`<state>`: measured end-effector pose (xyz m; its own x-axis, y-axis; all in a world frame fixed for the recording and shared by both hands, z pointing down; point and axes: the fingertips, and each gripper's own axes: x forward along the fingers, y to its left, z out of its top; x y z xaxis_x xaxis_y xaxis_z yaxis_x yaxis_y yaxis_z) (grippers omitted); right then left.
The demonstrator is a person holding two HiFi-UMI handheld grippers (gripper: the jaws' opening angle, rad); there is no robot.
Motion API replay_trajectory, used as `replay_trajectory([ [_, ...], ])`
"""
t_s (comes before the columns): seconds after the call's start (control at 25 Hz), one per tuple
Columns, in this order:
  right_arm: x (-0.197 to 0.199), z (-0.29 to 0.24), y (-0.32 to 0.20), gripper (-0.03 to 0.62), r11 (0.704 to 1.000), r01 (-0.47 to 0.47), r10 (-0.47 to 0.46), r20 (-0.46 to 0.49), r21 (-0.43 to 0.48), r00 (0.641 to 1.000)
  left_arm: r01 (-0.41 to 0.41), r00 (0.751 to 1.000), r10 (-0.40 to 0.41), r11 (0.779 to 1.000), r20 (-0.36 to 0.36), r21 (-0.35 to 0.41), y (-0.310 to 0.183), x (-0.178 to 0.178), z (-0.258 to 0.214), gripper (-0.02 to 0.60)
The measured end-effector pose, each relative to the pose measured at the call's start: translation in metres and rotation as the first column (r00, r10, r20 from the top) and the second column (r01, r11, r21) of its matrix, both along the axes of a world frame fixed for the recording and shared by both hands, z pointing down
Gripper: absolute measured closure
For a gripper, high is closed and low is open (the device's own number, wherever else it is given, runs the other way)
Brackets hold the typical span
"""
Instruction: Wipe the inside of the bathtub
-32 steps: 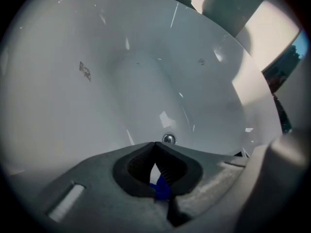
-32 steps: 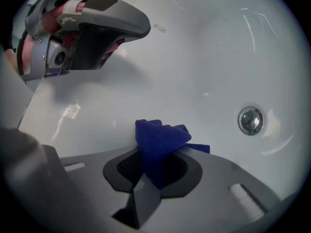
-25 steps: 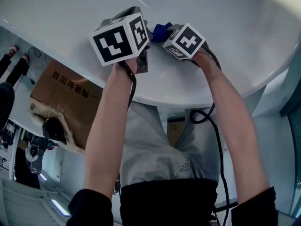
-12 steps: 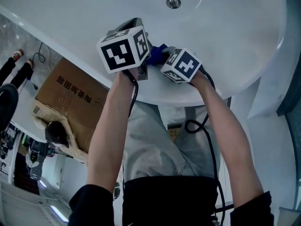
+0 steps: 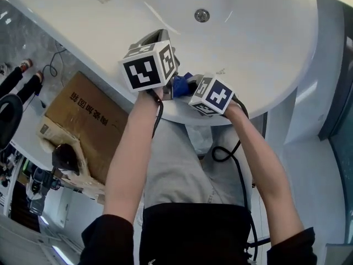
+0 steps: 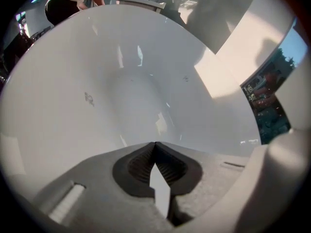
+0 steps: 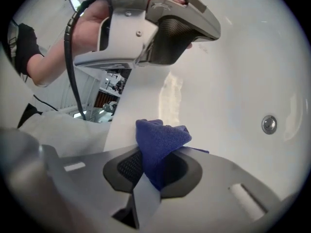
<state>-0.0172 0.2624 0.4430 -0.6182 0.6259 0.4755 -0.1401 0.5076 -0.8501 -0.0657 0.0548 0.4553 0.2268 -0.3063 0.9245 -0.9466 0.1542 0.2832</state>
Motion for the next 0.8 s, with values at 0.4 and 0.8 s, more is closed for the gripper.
replay_trajectory([
  [0.4,0.004,-0.064,0.012,0.522,0.993,0.047,-0.029,0.166,-0.104,0.986,-0.025,1.000,0.025,1.000,0.006,0.006,0.002,0.007,-0.013,0.580],
  [0.8,0.046,-0.040,-0.098,0.522,0.989,-0.082,0.073,0.078,0.120,0.994,-0.031,1.000,0.030,0.999,0.003,0.025,-0.016,0.030,-0.023,0.580],
])
